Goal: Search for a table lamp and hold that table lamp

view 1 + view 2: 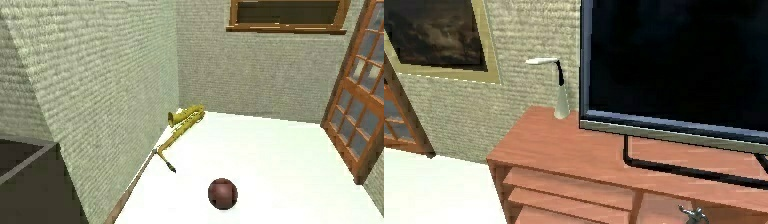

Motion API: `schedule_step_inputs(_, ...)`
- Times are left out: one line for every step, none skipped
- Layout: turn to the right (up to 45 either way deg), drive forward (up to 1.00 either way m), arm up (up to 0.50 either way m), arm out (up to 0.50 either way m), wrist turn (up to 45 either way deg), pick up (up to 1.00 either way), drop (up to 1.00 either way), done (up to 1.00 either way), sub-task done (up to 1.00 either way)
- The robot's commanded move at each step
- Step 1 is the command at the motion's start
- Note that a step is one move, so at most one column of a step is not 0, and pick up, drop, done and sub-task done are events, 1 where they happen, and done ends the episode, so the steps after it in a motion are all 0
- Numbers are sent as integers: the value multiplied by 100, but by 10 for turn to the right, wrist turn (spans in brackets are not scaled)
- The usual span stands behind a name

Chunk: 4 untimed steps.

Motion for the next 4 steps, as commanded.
schedule_step_inputs(0, 0, 50, 0, 0, 0, 0, 0, 0)
schedule_step_inputs(0, 0, 38, 0, 0, 0, 0, 0, 0)
schedule_step_inputs(0, 0, 0, 48, 0, 0, 0, 0, 0)
schedule_step_inputs(0, 0, 0, 0, 450, 0, 0, 0, 0)
